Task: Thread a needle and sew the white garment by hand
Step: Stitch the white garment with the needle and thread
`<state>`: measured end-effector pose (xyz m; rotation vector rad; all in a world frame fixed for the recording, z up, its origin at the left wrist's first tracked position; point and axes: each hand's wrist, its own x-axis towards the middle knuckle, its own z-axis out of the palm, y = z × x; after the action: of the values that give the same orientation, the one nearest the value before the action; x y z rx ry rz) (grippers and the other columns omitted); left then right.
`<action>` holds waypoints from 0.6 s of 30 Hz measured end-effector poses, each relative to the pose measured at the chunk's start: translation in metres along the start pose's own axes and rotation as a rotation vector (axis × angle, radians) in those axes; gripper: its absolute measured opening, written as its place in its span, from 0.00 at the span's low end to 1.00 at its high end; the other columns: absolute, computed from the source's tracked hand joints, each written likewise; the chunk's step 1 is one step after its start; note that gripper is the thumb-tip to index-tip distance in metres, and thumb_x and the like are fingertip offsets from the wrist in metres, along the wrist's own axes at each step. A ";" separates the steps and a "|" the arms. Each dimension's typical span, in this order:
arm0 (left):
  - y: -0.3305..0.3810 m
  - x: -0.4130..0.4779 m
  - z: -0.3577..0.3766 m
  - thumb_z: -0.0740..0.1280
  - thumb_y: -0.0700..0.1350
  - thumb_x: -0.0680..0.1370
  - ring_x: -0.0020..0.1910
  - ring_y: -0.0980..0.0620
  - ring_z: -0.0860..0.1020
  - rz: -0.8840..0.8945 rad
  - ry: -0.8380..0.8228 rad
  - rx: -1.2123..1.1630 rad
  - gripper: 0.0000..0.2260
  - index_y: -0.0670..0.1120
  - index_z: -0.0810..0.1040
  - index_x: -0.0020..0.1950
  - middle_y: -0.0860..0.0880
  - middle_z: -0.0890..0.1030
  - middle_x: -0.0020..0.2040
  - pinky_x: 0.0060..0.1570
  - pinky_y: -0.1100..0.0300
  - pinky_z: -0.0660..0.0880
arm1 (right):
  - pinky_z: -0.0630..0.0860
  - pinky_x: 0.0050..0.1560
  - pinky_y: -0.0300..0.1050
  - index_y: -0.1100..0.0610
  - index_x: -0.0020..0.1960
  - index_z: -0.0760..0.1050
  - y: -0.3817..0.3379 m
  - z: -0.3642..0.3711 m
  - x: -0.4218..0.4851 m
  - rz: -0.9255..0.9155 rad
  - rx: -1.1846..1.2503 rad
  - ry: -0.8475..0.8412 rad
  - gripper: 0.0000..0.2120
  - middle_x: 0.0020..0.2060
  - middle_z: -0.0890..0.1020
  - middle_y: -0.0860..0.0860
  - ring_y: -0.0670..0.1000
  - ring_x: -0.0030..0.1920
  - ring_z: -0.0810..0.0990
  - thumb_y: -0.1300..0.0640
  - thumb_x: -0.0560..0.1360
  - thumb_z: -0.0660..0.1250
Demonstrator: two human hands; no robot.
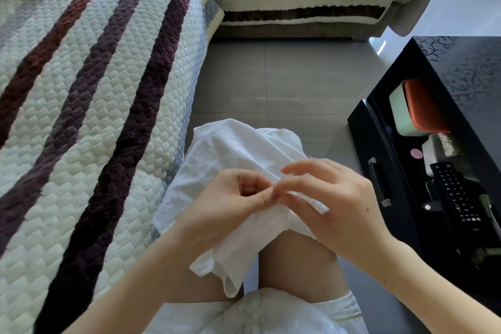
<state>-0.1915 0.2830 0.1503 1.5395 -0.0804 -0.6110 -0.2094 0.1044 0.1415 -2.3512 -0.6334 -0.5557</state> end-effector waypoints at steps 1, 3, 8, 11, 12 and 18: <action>0.000 0.000 0.000 0.68 0.48 0.69 0.39 0.59 0.81 0.009 -0.004 -0.004 0.08 0.45 0.83 0.42 0.51 0.84 0.38 0.41 0.70 0.73 | 0.77 0.38 0.50 0.52 0.44 0.84 0.001 0.001 0.000 -0.047 -0.023 0.015 0.06 0.46 0.84 0.49 0.51 0.44 0.82 0.53 0.75 0.69; 0.000 0.001 0.001 0.68 0.48 0.69 0.40 0.59 0.81 0.017 -0.006 0.001 0.08 0.45 0.83 0.42 0.51 0.84 0.38 0.42 0.69 0.74 | 0.76 0.39 0.51 0.53 0.43 0.84 0.004 0.002 0.000 -0.108 -0.026 0.040 0.07 0.46 0.84 0.51 0.53 0.45 0.81 0.55 0.76 0.68; 0.003 0.000 0.002 0.69 0.48 0.69 0.39 0.59 0.80 0.036 -0.004 0.011 0.07 0.46 0.83 0.41 0.51 0.84 0.37 0.40 0.69 0.75 | 0.76 0.56 0.53 0.55 0.48 0.78 0.000 0.005 0.003 -0.179 0.193 0.019 0.04 0.41 0.83 0.53 0.52 0.47 0.81 0.62 0.77 0.65; 0.003 0.002 0.002 0.69 0.42 0.75 0.37 0.60 0.79 0.077 0.063 0.148 0.04 0.43 0.83 0.43 0.49 0.84 0.38 0.38 0.68 0.73 | 0.75 0.60 0.55 0.60 0.48 0.77 -0.010 -0.004 0.006 -0.037 0.458 0.005 0.05 0.39 0.82 0.56 0.55 0.42 0.82 0.66 0.76 0.63; 0.001 0.005 0.002 0.69 0.41 0.76 0.36 0.61 0.78 0.105 0.122 0.266 0.04 0.43 0.83 0.43 0.50 0.84 0.37 0.38 0.68 0.72 | 0.75 0.59 0.56 0.62 0.48 0.76 -0.016 -0.010 0.009 -0.006 0.551 0.012 0.05 0.39 0.81 0.57 0.56 0.41 0.81 0.67 0.77 0.62; -0.010 0.006 -0.004 0.68 0.41 0.77 0.35 0.62 0.78 0.027 0.216 0.349 0.05 0.43 0.82 0.42 0.53 0.82 0.35 0.38 0.70 0.72 | 0.72 0.29 0.41 0.55 0.44 0.73 -0.007 -0.058 0.039 0.378 1.258 -0.083 0.03 0.31 0.74 0.52 0.51 0.27 0.74 0.59 0.76 0.64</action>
<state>-0.1876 0.2852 0.1386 1.9311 -0.0441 -0.4194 -0.1953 0.0823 0.2063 -1.2268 -0.3628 0.1366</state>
